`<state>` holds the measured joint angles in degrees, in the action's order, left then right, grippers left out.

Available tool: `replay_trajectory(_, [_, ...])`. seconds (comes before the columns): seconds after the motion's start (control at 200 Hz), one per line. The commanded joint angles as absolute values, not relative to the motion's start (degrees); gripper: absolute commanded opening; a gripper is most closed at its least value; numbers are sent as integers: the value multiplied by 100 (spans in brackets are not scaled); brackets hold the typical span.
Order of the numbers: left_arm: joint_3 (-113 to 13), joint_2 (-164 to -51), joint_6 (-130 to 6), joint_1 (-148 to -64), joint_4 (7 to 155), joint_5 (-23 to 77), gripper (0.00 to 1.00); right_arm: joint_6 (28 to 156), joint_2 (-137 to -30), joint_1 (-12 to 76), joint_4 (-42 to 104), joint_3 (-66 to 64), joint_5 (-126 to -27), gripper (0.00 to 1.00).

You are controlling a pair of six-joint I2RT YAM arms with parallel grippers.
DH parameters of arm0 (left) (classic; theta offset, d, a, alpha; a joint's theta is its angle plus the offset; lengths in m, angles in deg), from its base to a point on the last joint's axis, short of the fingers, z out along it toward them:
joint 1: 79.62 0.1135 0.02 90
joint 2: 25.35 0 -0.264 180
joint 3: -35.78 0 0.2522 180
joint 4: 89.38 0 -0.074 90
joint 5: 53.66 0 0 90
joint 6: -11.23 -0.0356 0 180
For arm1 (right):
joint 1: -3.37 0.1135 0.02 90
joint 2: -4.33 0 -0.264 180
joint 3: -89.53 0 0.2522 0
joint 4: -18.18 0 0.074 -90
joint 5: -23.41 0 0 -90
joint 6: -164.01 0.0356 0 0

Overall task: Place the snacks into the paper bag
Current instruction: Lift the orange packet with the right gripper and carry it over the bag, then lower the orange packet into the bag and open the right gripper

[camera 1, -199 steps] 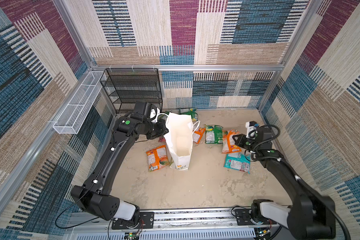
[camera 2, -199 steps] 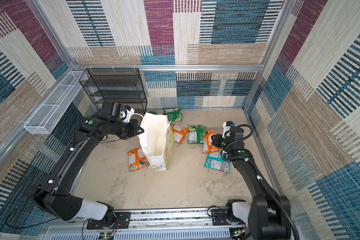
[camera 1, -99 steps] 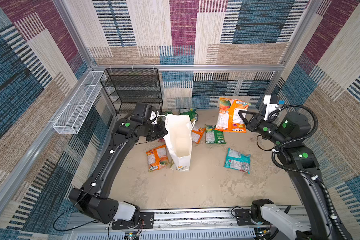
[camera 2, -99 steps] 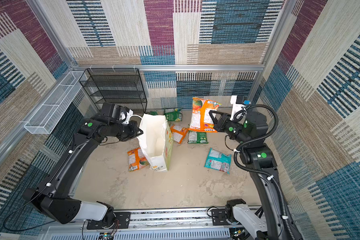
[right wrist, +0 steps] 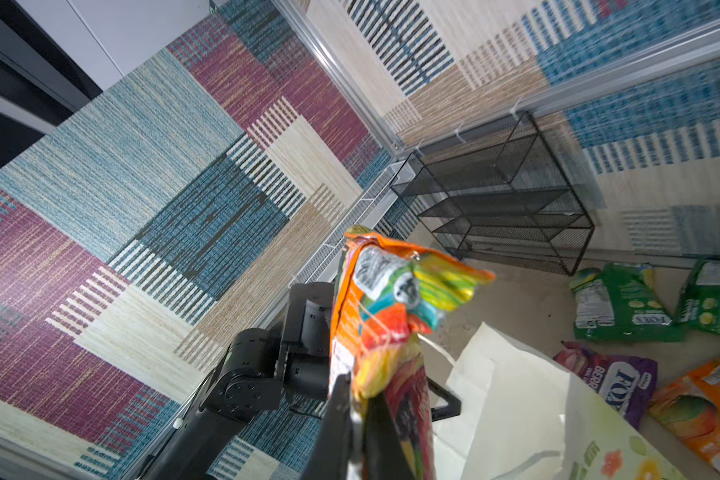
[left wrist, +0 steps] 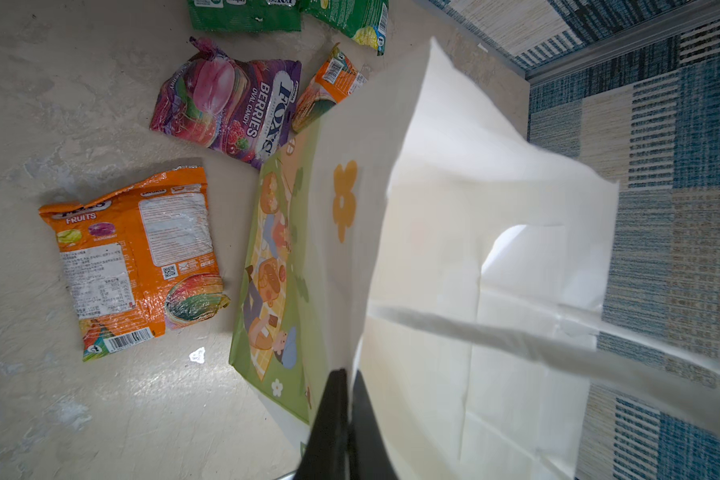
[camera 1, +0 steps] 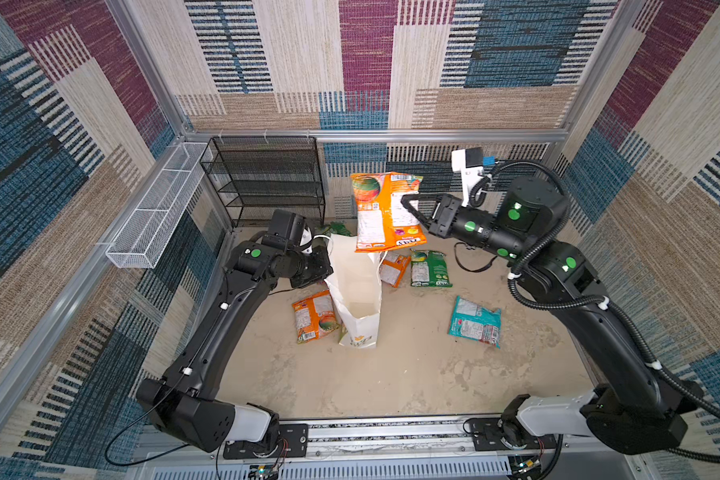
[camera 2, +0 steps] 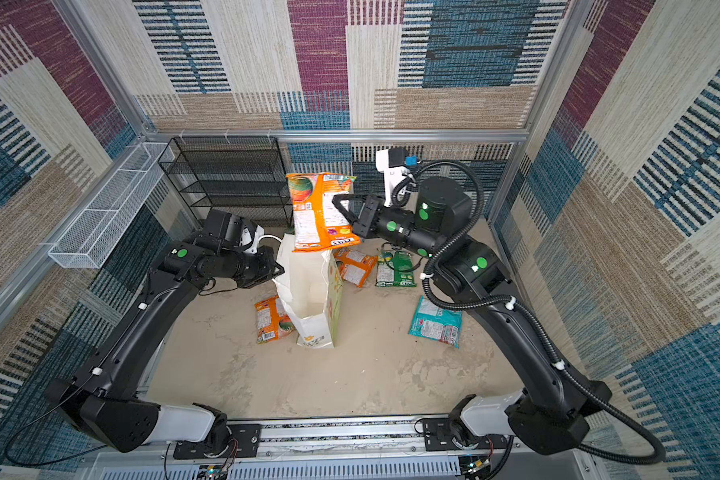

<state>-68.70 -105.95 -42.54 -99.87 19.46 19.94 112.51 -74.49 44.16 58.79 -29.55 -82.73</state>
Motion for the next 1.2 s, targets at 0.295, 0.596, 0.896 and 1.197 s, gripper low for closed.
replay_trajectory(0.295, [-6597, -10470, -3895, -9897, 2409, 2078, 0, 11385, -8111, 5463, 6881, -3074, -5807, 0])
replay_trajectory(0.596, [-6461, -10375, -3814, -9854, 2640, 1955, 0, 11605, -8442, 5794, 7686, -2894, -4928, 0])
replay_trajectory(0.896, [-6309, -10340, -3764, -9859, 2893, 1835, 0, 11672, -9368, 5874, 8557, -3747, -4757, 0])
replay_trajectory(1.197, [-6116, -10385, -3619, -9860, 3190, 1549, 0, 12094, -9955, 6095, 9159, -3988, -4786, 0])
